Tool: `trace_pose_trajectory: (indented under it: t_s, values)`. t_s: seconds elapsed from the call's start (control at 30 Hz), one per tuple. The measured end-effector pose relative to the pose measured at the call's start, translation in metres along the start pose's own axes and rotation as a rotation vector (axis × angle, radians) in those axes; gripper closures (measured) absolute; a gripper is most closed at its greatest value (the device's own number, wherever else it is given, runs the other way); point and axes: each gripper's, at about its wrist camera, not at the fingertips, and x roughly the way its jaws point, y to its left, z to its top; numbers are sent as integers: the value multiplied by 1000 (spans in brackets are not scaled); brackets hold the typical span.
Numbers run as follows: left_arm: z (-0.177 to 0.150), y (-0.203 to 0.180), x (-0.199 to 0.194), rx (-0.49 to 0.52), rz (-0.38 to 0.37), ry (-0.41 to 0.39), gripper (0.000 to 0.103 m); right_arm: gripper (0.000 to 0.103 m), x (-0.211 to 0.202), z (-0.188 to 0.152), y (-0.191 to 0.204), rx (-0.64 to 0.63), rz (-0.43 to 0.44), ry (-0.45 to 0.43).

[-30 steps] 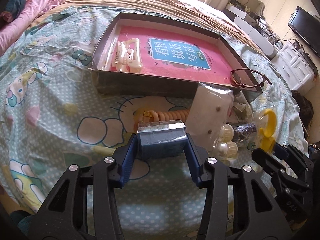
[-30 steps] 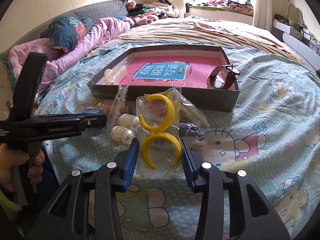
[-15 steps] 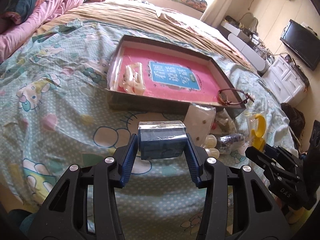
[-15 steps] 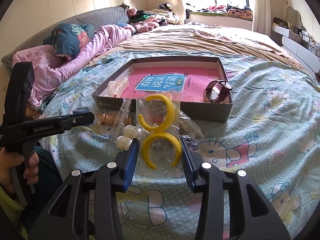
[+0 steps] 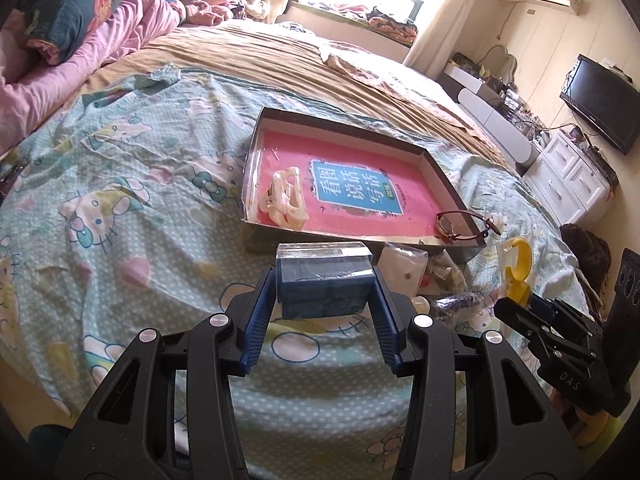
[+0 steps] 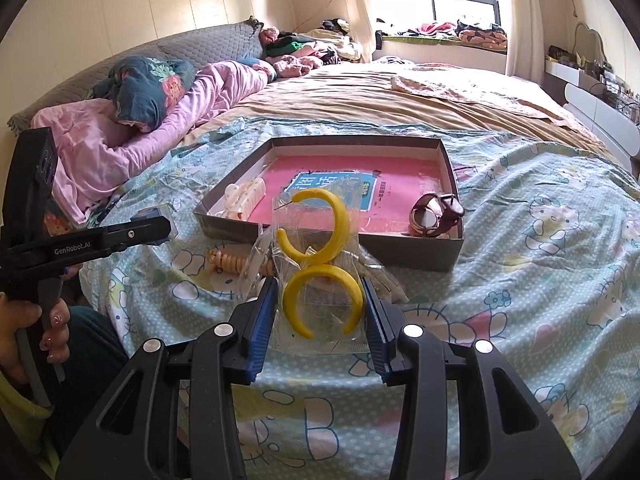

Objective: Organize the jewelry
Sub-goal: 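Carry the blue box into the tray with the left gripper while the right carries the hair bands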

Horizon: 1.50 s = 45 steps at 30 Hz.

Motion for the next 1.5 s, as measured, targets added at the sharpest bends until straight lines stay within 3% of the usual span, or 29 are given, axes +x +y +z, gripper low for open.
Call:
trace_pose_trajectory:
  t_s: [0.6,1.5]
  values:
    - [22,-2,4,-8,-12,-23,65,63,-1,26,-10,21,-18,-61]
    - [70,-35,62,61,-25,22,65,63,15,71,-35,28,-69,-122]
